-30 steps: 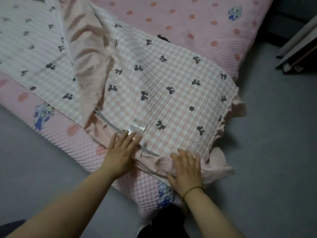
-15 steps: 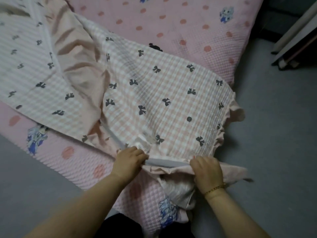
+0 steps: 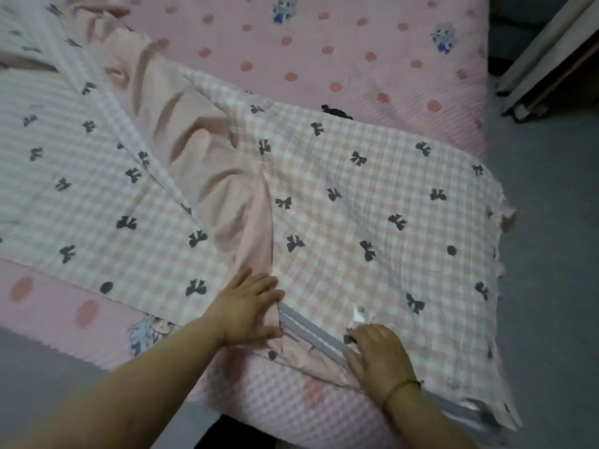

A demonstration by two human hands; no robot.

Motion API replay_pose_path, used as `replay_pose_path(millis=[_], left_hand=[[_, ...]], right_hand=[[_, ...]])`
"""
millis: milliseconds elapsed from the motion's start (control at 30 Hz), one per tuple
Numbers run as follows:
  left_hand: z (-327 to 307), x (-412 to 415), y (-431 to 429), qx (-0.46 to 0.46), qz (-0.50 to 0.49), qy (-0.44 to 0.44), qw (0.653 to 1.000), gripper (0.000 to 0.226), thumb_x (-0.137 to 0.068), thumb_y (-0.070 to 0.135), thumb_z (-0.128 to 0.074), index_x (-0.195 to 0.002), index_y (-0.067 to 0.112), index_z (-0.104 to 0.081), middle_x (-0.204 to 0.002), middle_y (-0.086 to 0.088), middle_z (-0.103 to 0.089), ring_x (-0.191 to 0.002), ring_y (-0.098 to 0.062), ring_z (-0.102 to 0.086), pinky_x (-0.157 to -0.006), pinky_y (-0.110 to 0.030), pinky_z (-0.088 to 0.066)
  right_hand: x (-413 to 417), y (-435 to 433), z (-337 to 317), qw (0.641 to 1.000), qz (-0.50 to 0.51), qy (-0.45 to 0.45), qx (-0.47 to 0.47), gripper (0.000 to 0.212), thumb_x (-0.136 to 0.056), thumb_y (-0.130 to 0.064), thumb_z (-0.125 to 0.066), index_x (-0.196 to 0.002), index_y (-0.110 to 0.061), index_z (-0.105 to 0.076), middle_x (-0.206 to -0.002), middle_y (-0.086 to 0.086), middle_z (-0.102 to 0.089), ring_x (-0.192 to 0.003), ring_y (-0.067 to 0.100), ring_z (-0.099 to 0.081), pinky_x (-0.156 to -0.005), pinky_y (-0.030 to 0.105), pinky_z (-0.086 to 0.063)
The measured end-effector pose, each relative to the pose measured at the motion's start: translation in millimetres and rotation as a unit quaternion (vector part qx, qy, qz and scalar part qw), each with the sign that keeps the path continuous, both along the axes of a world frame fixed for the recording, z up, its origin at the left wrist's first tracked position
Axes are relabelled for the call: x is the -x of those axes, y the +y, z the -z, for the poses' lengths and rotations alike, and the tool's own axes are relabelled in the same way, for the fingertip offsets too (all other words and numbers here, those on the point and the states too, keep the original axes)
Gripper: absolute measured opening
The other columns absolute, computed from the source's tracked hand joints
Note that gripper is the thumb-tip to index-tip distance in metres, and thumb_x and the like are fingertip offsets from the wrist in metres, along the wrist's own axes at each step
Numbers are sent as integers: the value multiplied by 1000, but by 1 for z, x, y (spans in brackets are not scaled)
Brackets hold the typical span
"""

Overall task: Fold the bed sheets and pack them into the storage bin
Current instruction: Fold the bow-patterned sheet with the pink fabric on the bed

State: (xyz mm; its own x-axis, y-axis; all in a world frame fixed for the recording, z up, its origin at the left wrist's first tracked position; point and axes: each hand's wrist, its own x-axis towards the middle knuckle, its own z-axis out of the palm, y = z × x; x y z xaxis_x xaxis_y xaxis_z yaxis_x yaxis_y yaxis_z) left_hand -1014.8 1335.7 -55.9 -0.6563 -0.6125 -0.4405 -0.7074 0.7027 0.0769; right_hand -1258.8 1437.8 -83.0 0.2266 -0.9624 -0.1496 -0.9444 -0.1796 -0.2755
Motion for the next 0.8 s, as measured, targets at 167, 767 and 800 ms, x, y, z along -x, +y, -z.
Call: replay_pose_path(millis=[167, 767, 800], left_hand=[[-3, -63, -60, 95, -10, -53, 994, 45, -84, 27, -37, -121, 18, -61, -131, -11, -55, -123, -24, -52, -111, -38, 0], [-31, -106, -154, 36, -71, -55, 995, 32, -97, 31, -40, -126, 29, -55, -119, 5, -60, -103, -15, -56, -81, -18, -40], [-44, -116, -147, 45, -105, -37, 993, 31, -94, 30, -48, -123, 28, -58, -113, 2, -63, -97, -17, -60, -72, -18, -41]], right_hand=[[-107, -68, -18, 992, 80, -48, -89, 36, -75, -41, -41, -75, -23, -72, -70, -8, -67, -66, 14, -64, -62, 18, -51], [-188, -174, -34, 939, 104, -126, -304, 69, -90, -31, -52, -146, -24, -13, -147, 3, -26, -131, 22, -31, -107, 32, -32], [-196, -178, -39, 954, 68, -103, -274, 69, -89, -32, -52, -146, -23, -14, -146, 3, -26, -132, 23, -28, -109, 32, -29]])
